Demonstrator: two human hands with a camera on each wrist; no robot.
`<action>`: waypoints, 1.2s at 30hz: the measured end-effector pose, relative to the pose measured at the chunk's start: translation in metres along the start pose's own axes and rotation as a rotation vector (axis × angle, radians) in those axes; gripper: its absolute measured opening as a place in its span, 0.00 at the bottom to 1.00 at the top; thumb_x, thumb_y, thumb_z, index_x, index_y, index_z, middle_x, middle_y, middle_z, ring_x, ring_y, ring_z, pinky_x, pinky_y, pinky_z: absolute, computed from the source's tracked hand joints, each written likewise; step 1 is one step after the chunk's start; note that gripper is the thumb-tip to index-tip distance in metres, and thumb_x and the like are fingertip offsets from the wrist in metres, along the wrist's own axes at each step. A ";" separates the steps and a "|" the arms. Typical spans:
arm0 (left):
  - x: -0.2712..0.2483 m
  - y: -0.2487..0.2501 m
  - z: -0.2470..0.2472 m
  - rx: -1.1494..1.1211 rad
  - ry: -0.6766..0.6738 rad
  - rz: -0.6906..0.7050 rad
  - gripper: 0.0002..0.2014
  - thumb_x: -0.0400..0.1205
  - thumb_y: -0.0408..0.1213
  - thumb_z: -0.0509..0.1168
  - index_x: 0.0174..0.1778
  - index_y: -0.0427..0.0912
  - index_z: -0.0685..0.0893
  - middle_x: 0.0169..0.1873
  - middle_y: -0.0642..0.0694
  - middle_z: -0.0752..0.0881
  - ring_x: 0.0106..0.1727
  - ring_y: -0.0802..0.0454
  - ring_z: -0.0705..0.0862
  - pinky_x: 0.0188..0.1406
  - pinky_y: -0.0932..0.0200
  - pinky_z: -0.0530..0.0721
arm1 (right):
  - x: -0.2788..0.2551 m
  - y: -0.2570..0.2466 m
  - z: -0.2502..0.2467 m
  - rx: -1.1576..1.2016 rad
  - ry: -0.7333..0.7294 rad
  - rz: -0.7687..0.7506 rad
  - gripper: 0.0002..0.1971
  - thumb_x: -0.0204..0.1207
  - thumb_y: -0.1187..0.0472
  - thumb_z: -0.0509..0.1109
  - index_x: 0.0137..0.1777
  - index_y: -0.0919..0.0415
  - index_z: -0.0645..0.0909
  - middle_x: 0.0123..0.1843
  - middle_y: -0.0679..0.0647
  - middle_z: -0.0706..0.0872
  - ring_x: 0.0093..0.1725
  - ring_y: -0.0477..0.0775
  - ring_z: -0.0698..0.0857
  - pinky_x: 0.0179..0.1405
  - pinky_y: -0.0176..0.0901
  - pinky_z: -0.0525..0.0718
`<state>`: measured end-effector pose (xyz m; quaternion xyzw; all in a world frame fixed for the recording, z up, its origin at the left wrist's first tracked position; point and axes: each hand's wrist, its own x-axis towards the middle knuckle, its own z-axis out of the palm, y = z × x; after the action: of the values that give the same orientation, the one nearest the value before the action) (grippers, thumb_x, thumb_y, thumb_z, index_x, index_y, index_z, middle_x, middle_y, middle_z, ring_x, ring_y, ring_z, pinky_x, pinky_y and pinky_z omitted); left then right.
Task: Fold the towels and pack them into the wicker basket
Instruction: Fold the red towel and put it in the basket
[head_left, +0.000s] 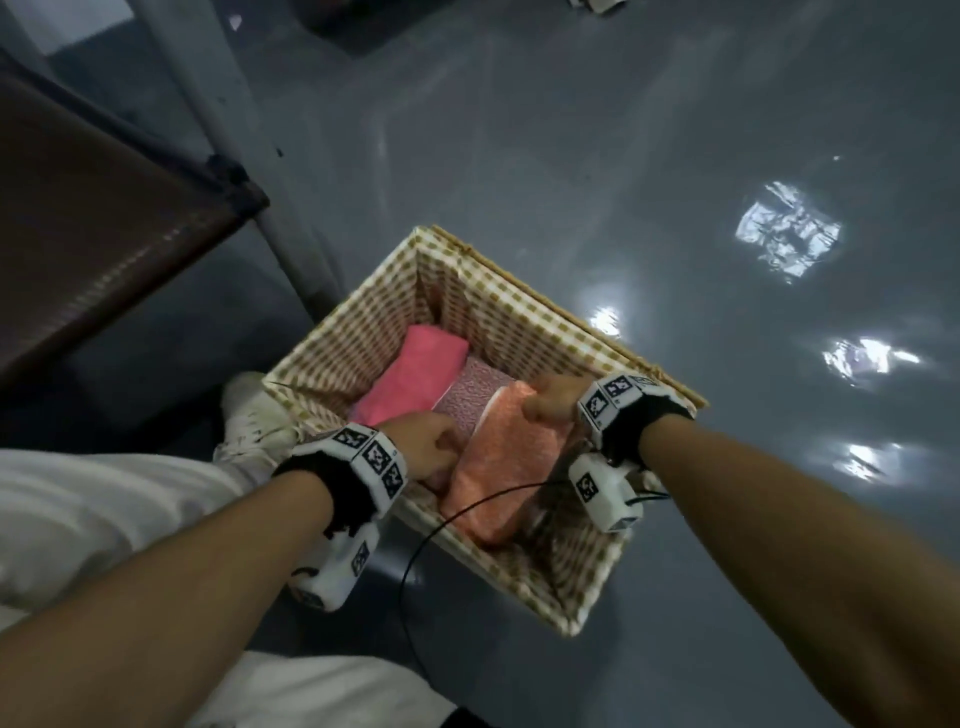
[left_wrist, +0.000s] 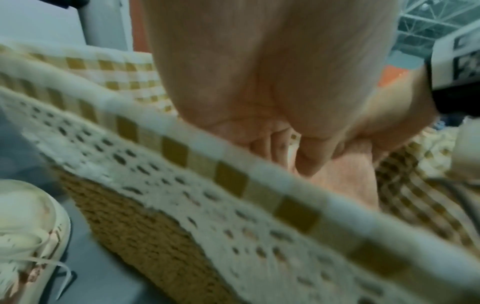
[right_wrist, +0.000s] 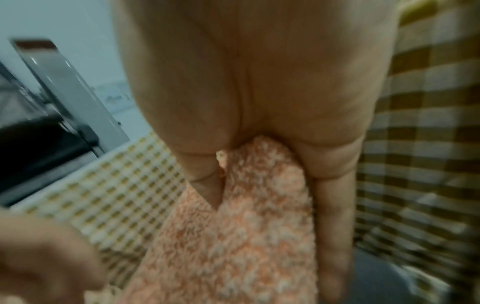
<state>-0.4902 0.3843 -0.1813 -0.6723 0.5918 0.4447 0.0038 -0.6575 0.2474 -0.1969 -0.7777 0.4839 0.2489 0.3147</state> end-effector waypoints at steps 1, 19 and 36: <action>-0.003 -0.001 -0.006 -0.030 0.030 -0.008 0.15 0.83 0.39 0.62 0.65 0.43 0.81 0.61 0.46 0.84 0.60 0.50 0.82 0.46 0.71 0.72 | 0.004 0.002 0.004 -0.050 -0.007 0.012 0.21 0.72 0.50 0.67 0.63 0.58 0.81 0.55 0.57 0.85 0.51 0.57 0.84 0.48 0.43 0.82; -0.182 -0.028 -0.183 -0.350 0.776 -0.012 0.05 0.80 0.29 0.66 0.49 0.37 0.87 0.34 0.48 0.87 0.34 0.58 0.84 0.37 0.71 0.80 | -0.081 -0.206 -0.125 -0.272 0.356 -0.560 0.12 0.77 0.63 0.68 0.57 0.61 0.87 0.58 0.59 0.89 0.60 0.59 0.85 0.59 0.44 0.78; -0.487 -0.228 -0.193 -0.492 1.339 -0.522 0.02 0.77 0.34 0.70 0.44 0.42 0.85 0.41 0.41 0.90 0.44 0.46 0.87 0.55 0.47 0.84 | -0.193 -0.609 -0.067 -0.538 0.301 -1.249 0.09 0.78 0.61 0.66 0.52 0.54 0.87 0.54 0.54 0.89 0.54 0.56 0.86 0.57 0.49 0.84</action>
<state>-0.1461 0.7359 0.1102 -0.8984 0.1732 0.0454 -0.4011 -0.1766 0.5168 0.1332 -0.9874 -0.0945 0.0220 0.1247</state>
